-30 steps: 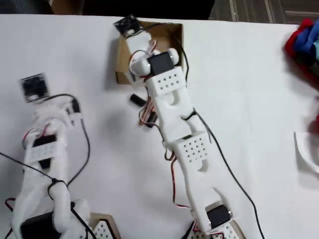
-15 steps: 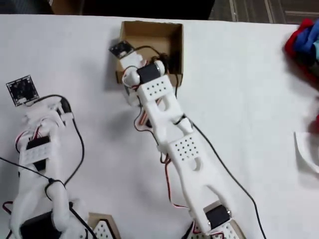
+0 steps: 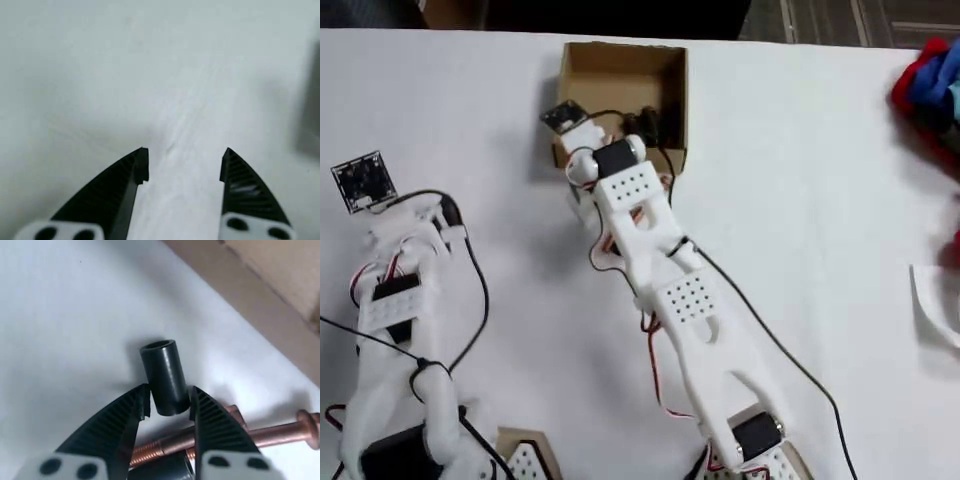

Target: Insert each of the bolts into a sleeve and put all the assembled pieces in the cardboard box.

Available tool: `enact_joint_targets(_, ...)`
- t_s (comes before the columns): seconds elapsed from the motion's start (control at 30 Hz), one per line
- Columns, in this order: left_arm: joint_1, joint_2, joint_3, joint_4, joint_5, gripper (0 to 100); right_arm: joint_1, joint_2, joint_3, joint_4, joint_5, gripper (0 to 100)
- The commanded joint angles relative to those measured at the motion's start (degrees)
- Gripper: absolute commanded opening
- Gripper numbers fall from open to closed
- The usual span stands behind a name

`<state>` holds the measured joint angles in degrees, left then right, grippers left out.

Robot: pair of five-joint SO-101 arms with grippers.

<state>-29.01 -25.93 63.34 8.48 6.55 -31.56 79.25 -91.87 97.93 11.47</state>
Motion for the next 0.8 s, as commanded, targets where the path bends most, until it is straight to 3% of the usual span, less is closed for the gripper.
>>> enact_joint_targets(0.0, -0.3, -1.8, -2.5, -1.0, 0.4, 25, -0.1, -0.2, -1.4, -2.3, 0.4, 12.3)
enact_joint_targets(0.27, 0.1, -1.8, -2.5, -1.0, 0.4, 25, -1.1, -1.3, -1.4, -3.9, 5.7, 12.3)
enact_joint_targets(0.77, 1.8, -1.8, -2.3, -0.6, 0.4, 25, -1.3, -1.1, -0.7, -5.9, 6.3, 11.0)
